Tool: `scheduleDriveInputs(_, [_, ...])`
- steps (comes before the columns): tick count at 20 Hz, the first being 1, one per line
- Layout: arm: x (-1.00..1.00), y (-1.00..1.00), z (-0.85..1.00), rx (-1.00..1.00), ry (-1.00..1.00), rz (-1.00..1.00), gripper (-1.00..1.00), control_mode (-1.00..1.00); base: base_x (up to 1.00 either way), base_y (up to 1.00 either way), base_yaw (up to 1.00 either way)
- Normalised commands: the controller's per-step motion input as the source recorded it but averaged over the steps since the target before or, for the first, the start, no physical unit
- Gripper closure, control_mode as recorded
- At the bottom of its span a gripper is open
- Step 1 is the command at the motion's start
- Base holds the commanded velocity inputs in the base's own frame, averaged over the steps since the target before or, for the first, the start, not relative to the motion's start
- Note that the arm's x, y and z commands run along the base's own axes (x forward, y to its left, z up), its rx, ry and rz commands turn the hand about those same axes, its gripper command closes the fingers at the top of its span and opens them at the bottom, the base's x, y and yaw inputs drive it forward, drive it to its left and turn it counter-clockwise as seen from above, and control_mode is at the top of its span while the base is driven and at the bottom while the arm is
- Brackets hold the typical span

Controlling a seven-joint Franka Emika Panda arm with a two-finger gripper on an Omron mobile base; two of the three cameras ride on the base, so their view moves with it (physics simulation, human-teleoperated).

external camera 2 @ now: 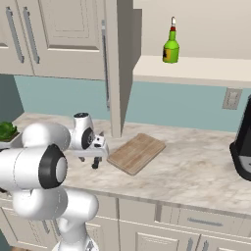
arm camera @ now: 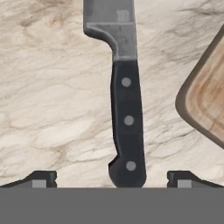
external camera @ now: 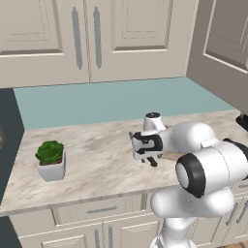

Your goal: Move the cutting board and knife to the sink. Then move spray from the cabinet to the counter.

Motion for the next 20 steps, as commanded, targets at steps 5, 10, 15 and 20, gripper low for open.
scheduleDriveInputs(5, [0.00,0.00,-0.12,0.00,0.00,0.00,-1.00,-1.00,0.00,0.00,0.00])
scheduleDriveInputs(10, [0.00,0.00,-0.11,0.00,0.00,0.00,-1.00,-1.00,0.00,0.00,0.00])
scheduleDriveInputs(15, [0.00,0.00,-0.12,0.00,0.00,0.00,-1.00,-1.00,0.00,0.00,0.00])
scheduleDriveInputs(20, [0.00,0.00,-0.14,0.00,0.00,0.00,-1.00,-1.00,0.00,0.00,0.00])
